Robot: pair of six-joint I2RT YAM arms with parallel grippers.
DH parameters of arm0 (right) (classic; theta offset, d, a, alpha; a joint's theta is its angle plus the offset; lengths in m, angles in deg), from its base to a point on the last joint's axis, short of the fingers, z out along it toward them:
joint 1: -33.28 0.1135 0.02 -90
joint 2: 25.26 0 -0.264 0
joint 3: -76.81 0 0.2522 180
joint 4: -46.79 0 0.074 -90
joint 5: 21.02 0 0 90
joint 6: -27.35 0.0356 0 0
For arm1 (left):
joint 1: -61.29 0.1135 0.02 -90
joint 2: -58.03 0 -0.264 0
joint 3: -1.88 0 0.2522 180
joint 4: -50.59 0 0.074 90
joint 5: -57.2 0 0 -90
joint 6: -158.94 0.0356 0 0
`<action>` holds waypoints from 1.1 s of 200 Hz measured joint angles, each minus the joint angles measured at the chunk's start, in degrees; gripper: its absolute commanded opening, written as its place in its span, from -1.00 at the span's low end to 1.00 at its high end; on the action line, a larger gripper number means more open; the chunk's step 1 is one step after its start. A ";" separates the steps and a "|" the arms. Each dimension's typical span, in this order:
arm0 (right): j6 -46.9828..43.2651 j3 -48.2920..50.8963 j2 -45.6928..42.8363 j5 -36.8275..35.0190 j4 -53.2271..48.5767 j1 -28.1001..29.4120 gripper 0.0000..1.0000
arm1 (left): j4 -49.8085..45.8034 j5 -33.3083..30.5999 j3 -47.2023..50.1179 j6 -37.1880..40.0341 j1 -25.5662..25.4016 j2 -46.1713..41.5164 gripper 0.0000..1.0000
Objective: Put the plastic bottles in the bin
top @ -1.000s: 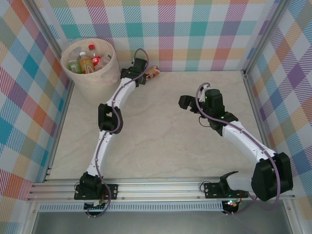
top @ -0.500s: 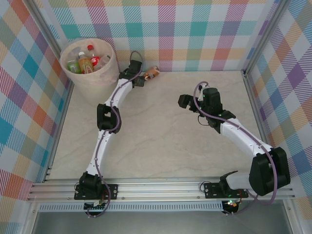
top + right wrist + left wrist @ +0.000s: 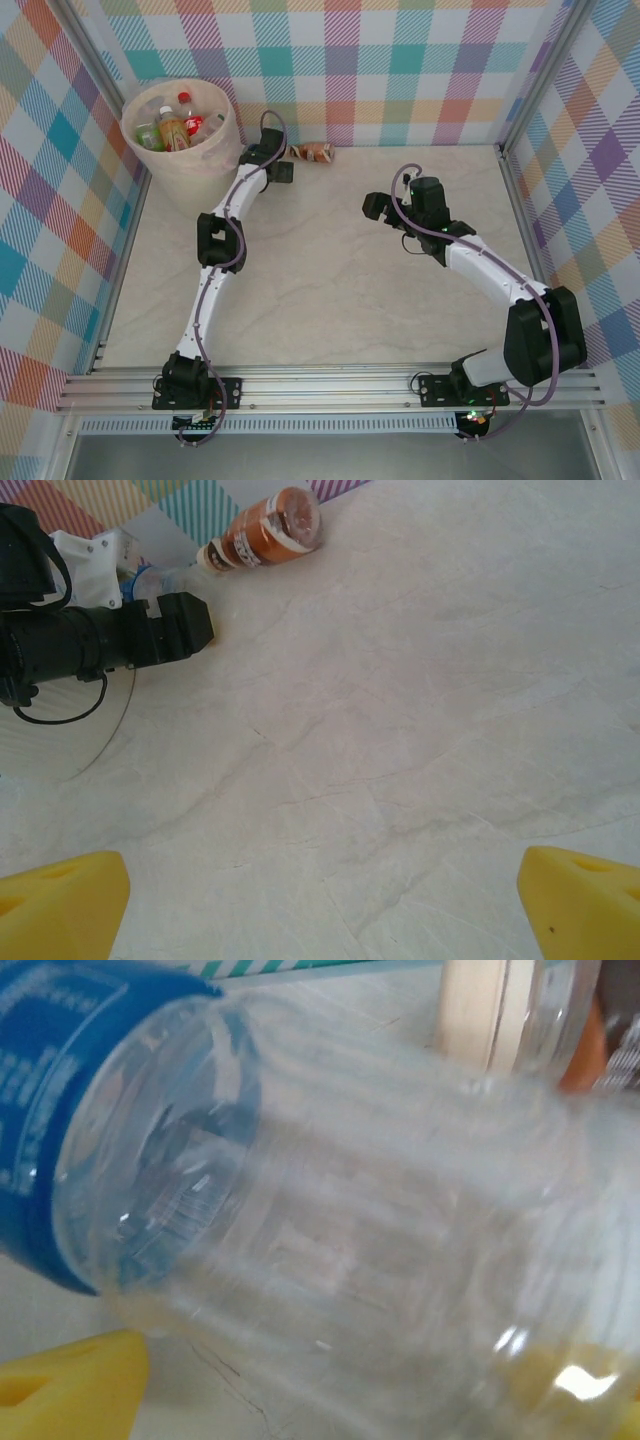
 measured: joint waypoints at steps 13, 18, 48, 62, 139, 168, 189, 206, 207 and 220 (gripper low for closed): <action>0.02 -0.04 0.24 0.00 0.00 0.00 0.99 | 0.04 -1.03 0.00 -1.49 -0.02 0.00 0.94; 0.02 -0.07 0.33 0.00 -0.02 0.00 0.99 | 0.09 -1.44 0.00 -1.92 -0.02 0.00 0.94; 0.02 -0.09 0.55 0.00 -0.09 0.00 0.99 | 0.02 -0.52 0.37 -6.54 0.11 -0.11 1.00; 0.02 -0.15 0.79 0.00 -0.11 0.00 0.99 | 0.70 1.84 3.04 -8.66 0.15 -1.46 1.00; 0.02 -0.92 2.80 0.46 -0.11 0.00 0.99 | 16.85 12.09 9.90 -16.79 0.52 -8.17 1.00; -0.20 -1.75 3.87 0.61 0.17 0.00 0.99 | 21.18 11.34 3.93 -19.65 0.81 -5.33 1.00; -1.09 -2.99 5.97 1.03 0.50 0.00 0.99 | 25.09 10.84 1.40 -20.81 1.11 -2.93 1.00; -1.73 -4.57 8.35 1.70 0.50 0.00 0.99 | 27.04 10.62 1.14 -21.35 1.33 -1.31 1.00; -1.75 -4.68 8.48 1.77 0.50 0.00 0.99 | 27.10 10.60 1.14 -21.38 1.33 -1.20 1.00; -1.90 -6.62 10.67 2.54 0.46 0.00 0.99 | 27.56 10.67 1.14 -21.27 1.44 -0.11 1.00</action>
